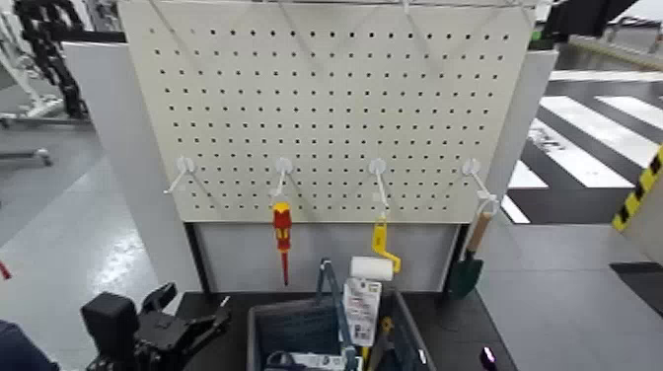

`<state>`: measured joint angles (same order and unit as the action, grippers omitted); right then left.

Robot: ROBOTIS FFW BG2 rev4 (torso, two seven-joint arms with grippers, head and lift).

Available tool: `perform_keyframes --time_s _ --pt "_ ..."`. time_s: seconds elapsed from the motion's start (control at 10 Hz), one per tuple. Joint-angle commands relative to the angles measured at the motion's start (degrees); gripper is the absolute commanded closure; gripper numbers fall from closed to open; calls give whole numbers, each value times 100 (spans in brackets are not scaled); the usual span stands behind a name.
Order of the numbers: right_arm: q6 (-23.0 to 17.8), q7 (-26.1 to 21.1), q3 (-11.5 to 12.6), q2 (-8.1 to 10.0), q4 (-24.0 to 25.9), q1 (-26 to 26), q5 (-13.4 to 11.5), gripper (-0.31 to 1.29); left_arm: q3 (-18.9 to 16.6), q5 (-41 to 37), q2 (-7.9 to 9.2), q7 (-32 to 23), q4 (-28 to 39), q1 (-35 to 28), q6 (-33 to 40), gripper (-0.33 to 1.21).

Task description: Put the red screwdriver into the crate.

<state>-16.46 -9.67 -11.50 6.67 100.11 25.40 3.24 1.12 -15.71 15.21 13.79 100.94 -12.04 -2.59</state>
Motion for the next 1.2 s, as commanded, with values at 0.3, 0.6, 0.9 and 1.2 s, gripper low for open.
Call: perform_keyframes --time_s 0.3,0.6,0.9,1.2 --pt "-6 0 -10 -7 0 -9 1 19 371 -284 272 370 -250 817 -347 13" --pt "-24 0 -37 -16 -35 -18 19 19 697 -477 377 669 -417 1301 -541 13" --pt "-59 0 -45 -25 -53 -26 36 19 934 -618 421 994 -584 1670 -576 13" --pt "-76 0 -63 -25 -70 -35 54 19 1092 -706 395 1249 -716 1933 -593 13"
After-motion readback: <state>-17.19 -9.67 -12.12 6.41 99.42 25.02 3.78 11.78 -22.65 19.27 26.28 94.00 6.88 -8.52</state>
